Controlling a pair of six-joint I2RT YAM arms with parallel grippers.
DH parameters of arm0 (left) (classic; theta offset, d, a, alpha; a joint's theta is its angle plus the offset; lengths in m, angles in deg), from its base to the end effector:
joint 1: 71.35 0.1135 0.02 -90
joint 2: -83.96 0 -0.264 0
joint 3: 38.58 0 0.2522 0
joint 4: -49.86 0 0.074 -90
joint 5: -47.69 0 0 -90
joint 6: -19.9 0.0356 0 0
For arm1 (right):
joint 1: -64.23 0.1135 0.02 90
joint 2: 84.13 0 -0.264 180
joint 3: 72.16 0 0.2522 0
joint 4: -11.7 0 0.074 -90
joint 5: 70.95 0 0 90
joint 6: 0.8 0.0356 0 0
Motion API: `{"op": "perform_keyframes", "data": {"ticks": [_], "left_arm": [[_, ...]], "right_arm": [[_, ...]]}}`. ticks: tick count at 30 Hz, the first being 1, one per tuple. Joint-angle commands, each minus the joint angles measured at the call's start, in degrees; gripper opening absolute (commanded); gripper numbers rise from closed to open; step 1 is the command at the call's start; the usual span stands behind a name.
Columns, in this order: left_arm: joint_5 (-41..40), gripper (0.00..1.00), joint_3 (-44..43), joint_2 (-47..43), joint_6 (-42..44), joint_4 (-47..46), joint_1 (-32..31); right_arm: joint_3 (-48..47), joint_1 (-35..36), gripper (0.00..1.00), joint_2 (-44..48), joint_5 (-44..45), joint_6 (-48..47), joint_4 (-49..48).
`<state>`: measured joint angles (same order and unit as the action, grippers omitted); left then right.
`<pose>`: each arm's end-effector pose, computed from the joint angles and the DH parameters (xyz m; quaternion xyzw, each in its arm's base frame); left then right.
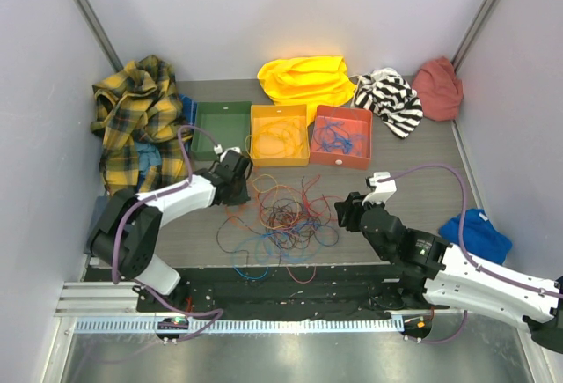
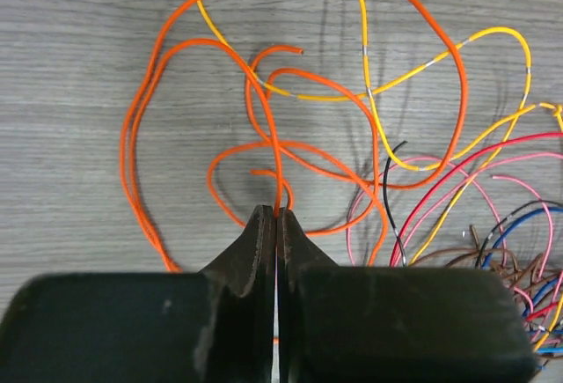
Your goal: Untangle the cables
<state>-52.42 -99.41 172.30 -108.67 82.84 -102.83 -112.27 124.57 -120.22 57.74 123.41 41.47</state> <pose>0.2504 -0.1460 0.1660 -0.0820 0.9600 -0.0758 0.2567 0.0935 0.1193 0.2425 -0.0090 0.8182 0.1783 0.5465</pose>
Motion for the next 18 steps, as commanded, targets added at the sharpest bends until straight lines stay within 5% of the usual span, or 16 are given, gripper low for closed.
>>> {"op": "perform_keyframes", "data": {"ticks": [1, 10, 18], "left_arm": [[-3.0, 0.00, -5.2, -8.9, 0.8, 3.5, -0.2], [-9.0, 0.00, -26.1, -28.6, 5.0, 20.1, -0.2], [-13.9, 0.00, -42.0, -29.5, 10.3, 24.0, -0.2]], "right_arm": [[-0.4, 0.4, 0.47, 0.3, 1.3, 0.8, -0.9], [-0.6, 0.3, 0.47, -3.1, -1.3, 0.1, -5.4], [-3.3, 0.4, 0.46, -9.0, -6.5, -1.4, -10.6]]}}
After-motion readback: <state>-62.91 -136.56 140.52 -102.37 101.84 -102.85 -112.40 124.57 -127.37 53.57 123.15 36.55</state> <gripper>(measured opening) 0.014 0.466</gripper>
